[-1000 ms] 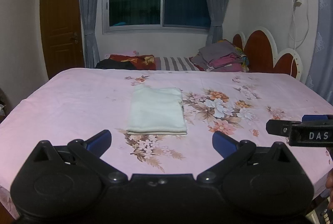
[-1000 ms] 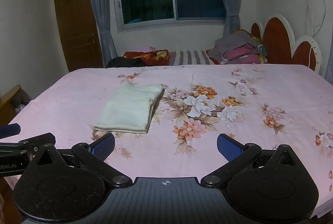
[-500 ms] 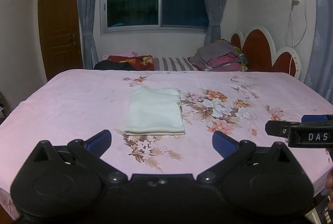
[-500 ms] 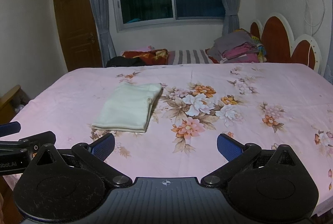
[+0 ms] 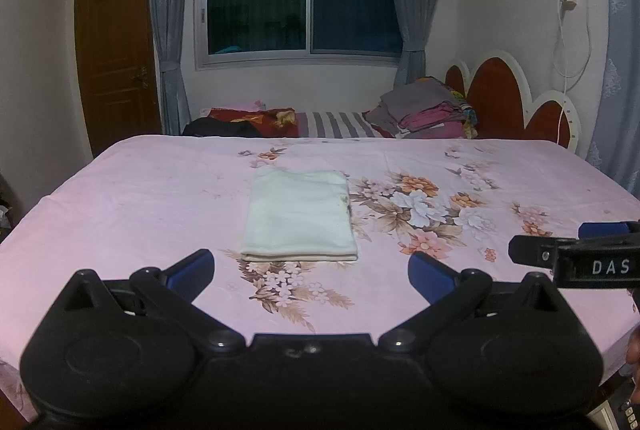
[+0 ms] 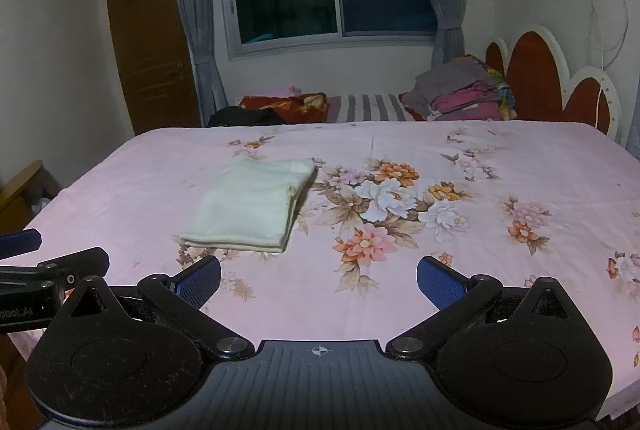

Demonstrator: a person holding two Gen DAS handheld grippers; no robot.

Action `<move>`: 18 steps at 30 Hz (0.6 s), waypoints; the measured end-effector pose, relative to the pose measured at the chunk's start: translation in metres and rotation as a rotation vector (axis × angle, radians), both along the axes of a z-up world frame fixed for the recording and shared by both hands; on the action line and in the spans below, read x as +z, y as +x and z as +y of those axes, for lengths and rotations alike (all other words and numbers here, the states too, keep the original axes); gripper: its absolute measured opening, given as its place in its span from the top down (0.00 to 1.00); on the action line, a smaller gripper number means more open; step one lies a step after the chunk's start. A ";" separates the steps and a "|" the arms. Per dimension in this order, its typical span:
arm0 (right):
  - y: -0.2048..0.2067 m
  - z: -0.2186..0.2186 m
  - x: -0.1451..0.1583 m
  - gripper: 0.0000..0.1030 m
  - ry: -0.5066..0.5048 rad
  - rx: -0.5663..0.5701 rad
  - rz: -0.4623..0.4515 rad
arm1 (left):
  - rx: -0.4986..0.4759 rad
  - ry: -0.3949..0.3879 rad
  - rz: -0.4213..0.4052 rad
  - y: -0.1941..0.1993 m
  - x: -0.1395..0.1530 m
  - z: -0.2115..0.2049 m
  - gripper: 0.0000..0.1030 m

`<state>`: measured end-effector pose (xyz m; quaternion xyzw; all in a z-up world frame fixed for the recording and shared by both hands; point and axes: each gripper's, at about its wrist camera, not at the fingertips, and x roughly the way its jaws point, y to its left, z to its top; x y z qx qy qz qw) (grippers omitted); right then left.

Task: Fold small clothes

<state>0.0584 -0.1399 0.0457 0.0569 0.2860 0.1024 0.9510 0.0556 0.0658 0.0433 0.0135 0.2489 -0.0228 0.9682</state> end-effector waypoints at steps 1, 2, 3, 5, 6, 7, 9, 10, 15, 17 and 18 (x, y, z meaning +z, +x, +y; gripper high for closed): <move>0.000 0.000 0.000 0.00 -0.001 0.000 0.000 | 0.001 -0.001 0.001 0.000 0.000 0.000 0.00; 0.000 -0.001 0.000 0.00 -0.002 -0.001 -0.001 | -0.001 -0.003 -0.002 0.000 0.000 0.000 0.00; 0.000 -0.002 0.000 0.00 -0.001 0.000 -0.001 | -0.003 -0.002 -0.005 0.000 0.000 0.001 0.00; 0.000 -0.002 -0.001 0.00 -0.001 -0.001 0.001 | -0.005 0.004 -0.009 0.000 0.000 0.001 0.00; -0.001 -0.003 -0.001 0.00 -0.002 -0.001 0.001 | -0.008 0.004 -0.008 0.000 0.000 0.001 0.00; -0.001 -0.002 -0.001 0.00 -0.002 0.000 0.001 | -0.011 0.002 -0.007 0.000 0.000 0.001 0.00; -0.001 -0.002 -0.001 0.00 -0.002 -0.002 0.002 | -0.016 0.006 -0.006 0.001 0.000 0.001 0.00; -0.001 -0.002 -0.001 0.00 -0.002 -0.002 0.002 | -0.017 0.009 -0.008 0.000 0.000 0.002 0.00; -0.001 -0.002 -0.002 0.00 -0.003 0.002 0.003 | -0.016 0.013 -0.019 0.000 0.000 0.003 0.00; -0.001 -0.002 -0.003 0.00 -0.005 0.007 0.002 | -0.012 0.016 -0.020 0.002 0.000 0.005 0.00; -0.001 -0.002 -0.003 0.00 -0.005 0.009 0.003 | -0.012 0.016 -0.019 0.002 0.000 0.006 0.00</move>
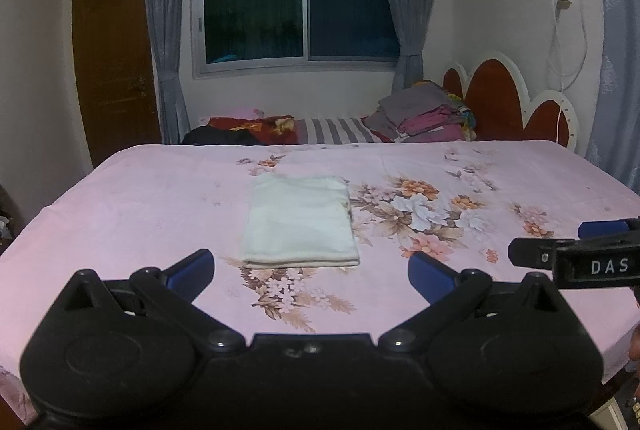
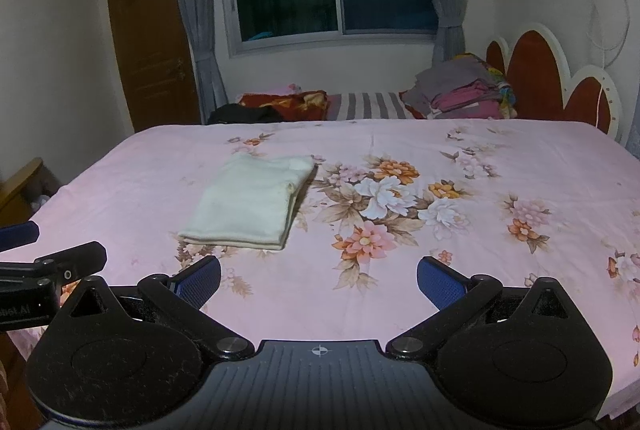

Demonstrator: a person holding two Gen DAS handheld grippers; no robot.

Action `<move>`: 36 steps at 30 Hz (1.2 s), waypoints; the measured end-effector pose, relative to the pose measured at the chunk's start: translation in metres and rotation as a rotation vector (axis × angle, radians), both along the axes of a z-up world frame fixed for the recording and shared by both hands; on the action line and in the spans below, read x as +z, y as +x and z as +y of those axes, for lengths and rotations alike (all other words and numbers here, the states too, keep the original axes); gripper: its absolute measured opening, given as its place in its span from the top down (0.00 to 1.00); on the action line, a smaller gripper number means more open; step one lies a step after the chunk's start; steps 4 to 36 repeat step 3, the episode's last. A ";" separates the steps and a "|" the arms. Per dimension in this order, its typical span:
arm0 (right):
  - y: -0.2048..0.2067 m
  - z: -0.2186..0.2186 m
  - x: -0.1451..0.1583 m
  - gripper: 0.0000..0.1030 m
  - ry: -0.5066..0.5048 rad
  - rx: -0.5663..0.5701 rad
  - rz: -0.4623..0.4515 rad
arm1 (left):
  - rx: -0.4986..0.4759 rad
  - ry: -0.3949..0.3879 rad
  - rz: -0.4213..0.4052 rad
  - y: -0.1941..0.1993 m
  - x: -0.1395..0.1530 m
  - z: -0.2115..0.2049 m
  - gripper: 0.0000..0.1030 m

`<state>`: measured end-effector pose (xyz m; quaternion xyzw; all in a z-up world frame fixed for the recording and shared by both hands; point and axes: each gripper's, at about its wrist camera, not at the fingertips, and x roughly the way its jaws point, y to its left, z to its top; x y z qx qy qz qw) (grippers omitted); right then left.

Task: Fold small clothes

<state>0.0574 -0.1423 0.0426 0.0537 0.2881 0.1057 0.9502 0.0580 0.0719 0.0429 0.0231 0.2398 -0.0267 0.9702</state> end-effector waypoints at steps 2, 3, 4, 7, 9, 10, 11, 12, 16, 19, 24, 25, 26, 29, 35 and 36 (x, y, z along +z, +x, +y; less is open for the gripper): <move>0.000 0.000 -0.001 0.00 -0.001 0.006 0.004 | 0.003 -0.002 0.017 0.003 -0.001 0.002 0.00; 0.000 0.000 -0.002 0.00 -0.002 0.008 0.005 | 0.005 -0.005 0.027 0.004 -0.003 0.003 0.00; 0.000 0.000 -0.002 0.00 -0.002 0.008 0.005 | 0.005 -0.005 0.027 0.004 -0.003 0.003 0.00; 0.000 0.000 -0.002 0.00 -0.002 0.008 0.005 | 0.005 -0.005 0.027 0.004 -0.003 0.003 0.00; 0.000 0.000 -0.002 0.00 -0.002 0.008 0.005 | 0.005 -0.005 0.027 0.004 -0.003 0.003 0.00; 0.000 0.000 -0.002 0.00 -0.002 0.008 0.005 | 0.005 -0.005 0.027 0.004 -0.003 0.003 0.00; 0.000 0.000 -0.002 0.00 -0.002 0.008 0.005 | 0.005 -0.005 0.027 0.004 -0.003 0.003 0.00; 0.000 0.000 -0.002 0.00 -0.002 0.008 0.005 | 0.005 -0.005 0.027 0.004 -0.003 0.003 0.00; 0.000 0.000 -0.002 0.00 -0.002 0.008 0.005 | 0.005 -0.005 0.027 0.004 -0.003 0.003 0.00; 0.000 0.000 -0.002 0.00 -0.002 0.008 0.005 | 0.005 -0.005 0.027 0.004 -0.003 0.003 0.00; 0.000 0.000 -0.002 0.00 -0.002 0.008 0.005 | 0.005 -0.005 0.027 0.004 -0.003 0.003 0.00; 0.000 0.000 -0.002 0.00 -0.002 0.008 0.005 | 0.005 -0.005 0.027 0.004 -0.003 0.003 0.00; 0.000 0.000 -0.002 0.00 -0.002 0.008 0.005 | 0.005 -0.005 0.027 0.004 -0.003 0.003 0.00; 0.000 0.000 -0.002 0.00 -0.002 0.008 0.005 | 0.005 -0.005 0.027 0.004 -0.003 0.003 0.00; 0.000 0.000 -0.002 0.00 -0.002 0.008 0.005 | 0.005 -0.005 0.027 0.004 -0.003 0.003 0.00; 0.000 0.000 -0.002 0.00 -0.002 0.008 0.005 | 0.005 -0.005 0.027 0.004 -0.003 0.003 0.00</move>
